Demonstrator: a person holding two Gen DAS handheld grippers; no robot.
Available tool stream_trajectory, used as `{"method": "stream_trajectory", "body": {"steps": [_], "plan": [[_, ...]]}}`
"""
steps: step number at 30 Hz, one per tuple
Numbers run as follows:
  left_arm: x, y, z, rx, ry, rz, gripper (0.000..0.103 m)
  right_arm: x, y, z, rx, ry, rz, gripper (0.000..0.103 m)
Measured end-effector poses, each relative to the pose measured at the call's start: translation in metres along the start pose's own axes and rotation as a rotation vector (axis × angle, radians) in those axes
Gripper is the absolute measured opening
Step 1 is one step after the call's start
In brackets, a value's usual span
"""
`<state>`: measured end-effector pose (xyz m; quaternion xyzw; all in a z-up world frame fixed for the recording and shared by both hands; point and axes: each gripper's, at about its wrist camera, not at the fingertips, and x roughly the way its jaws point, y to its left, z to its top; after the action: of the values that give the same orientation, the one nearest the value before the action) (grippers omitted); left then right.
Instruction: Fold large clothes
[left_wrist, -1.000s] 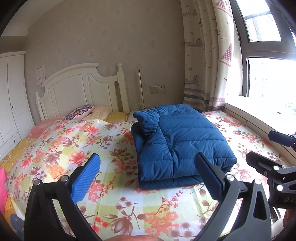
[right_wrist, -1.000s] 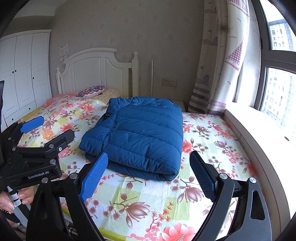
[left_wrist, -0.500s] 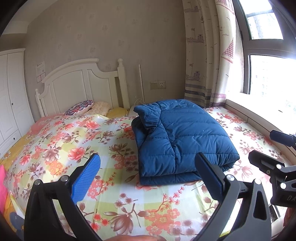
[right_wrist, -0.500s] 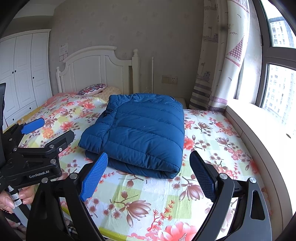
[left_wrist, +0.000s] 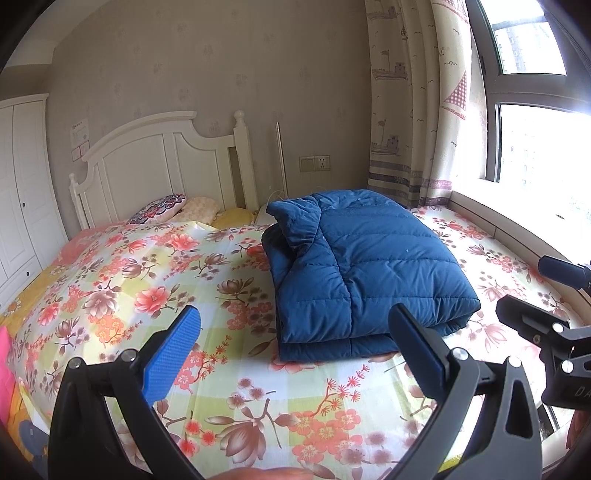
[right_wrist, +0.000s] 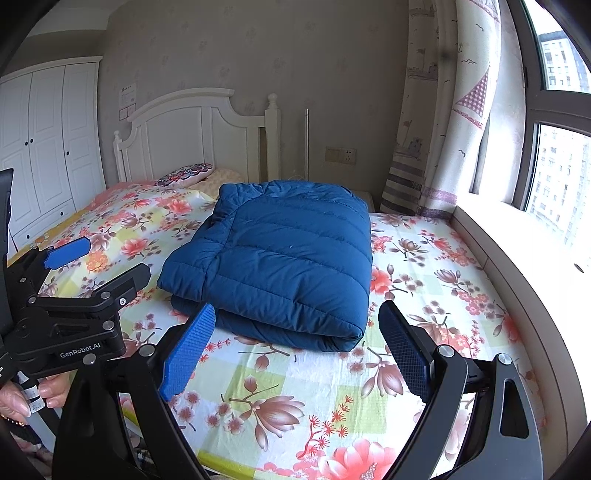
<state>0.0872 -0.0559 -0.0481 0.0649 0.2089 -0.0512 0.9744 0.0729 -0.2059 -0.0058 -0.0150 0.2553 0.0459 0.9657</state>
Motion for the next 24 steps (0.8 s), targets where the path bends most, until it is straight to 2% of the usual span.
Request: {"method": "stream_trajectory", "body": {"steps": [15,24], "plan": [[0.0000,-0.0005,-0.0012,0.003,-0.001,0.002,0.101,0.0009,0.0022,-0.0007,0.001,0.001,0.002,0.087],[-0.0043,-0.0004,-0.0012,0.011,-0.028,0.007,0.101,0.0024,0.0025,-0.0027,-0.001,0.002,0.009,0.087]]}}
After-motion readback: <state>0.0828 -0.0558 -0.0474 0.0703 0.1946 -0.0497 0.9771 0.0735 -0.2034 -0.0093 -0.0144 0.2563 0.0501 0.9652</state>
